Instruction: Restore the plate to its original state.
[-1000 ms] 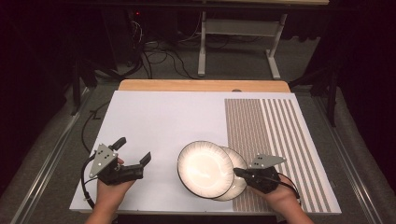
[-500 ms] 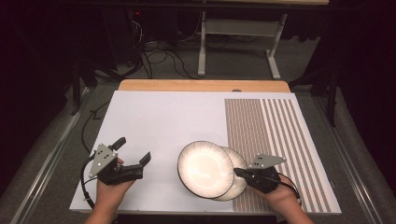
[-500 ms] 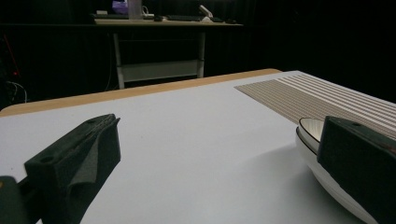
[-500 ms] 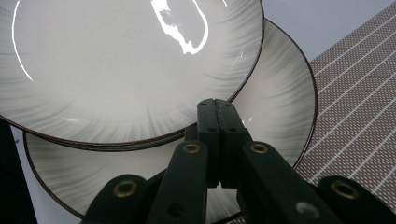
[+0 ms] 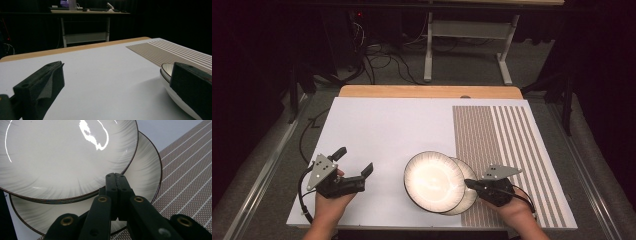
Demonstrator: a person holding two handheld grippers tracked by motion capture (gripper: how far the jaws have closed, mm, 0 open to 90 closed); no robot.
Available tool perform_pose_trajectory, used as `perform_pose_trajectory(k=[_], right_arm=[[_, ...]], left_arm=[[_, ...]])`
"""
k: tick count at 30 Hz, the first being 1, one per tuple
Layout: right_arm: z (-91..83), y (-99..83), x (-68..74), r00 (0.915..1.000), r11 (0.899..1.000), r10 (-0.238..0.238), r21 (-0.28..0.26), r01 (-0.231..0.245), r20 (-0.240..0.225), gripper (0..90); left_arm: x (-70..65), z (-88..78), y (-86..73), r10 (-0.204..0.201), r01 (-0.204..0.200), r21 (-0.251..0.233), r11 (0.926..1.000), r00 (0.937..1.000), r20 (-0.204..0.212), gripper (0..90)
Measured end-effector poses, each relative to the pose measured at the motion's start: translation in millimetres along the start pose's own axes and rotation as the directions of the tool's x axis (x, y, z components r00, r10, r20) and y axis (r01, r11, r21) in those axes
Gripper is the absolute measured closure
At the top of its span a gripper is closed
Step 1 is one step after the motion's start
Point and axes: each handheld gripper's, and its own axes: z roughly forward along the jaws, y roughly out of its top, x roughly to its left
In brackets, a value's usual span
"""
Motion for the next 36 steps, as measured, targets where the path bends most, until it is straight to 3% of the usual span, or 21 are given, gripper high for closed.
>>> perform_pose_trajectory(k=[36], right_arm=[[-7.1,-3.0,-5.0,0.9996,1.000,0.004,-0.002,-0.004,0.028,90.0]], left_arm=[[0.8,-1.5,0.4,-0.004,0.004,-0.003,1.0000,1.0000,-0.004,0.2]])
